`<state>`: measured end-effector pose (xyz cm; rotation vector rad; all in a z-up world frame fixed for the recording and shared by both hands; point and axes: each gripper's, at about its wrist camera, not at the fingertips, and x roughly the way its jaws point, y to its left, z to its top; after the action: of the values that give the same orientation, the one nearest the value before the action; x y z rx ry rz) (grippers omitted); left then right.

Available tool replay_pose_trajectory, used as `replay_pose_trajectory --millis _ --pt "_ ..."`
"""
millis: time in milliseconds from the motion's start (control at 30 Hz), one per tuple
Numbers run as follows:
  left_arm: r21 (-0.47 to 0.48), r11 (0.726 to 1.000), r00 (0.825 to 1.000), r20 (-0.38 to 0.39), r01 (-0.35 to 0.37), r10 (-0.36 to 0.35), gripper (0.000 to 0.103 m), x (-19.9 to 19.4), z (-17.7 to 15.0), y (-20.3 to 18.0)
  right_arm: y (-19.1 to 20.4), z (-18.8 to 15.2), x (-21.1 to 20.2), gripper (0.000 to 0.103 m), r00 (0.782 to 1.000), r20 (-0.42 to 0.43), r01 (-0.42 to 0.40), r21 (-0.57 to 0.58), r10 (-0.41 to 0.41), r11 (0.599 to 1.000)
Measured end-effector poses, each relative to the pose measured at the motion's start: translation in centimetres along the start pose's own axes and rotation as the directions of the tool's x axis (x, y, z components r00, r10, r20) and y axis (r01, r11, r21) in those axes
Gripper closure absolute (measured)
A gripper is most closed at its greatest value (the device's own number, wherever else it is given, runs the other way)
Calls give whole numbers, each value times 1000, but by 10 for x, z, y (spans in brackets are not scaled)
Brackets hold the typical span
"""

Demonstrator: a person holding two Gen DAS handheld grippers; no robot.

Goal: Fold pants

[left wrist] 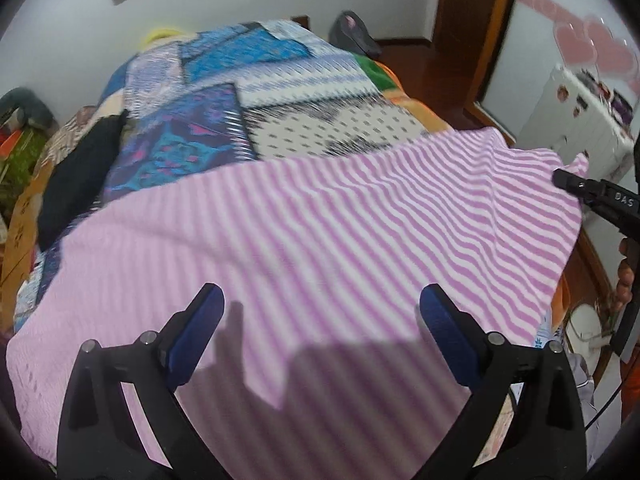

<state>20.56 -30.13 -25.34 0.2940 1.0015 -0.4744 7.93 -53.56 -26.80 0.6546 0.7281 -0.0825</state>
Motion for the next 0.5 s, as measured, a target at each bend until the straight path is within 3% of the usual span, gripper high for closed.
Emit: replay_pose_trajectory --millis 300,500 --pt "-138 989 993 97 -60 74 3 -54 -21 91 100 32 -28 89 992 88 -75 -192 93 979" --pt "-252 965 984 139 -71 109 3 -82 -52 156 184 36 -40 94 978 100 -136 -346 181 928"
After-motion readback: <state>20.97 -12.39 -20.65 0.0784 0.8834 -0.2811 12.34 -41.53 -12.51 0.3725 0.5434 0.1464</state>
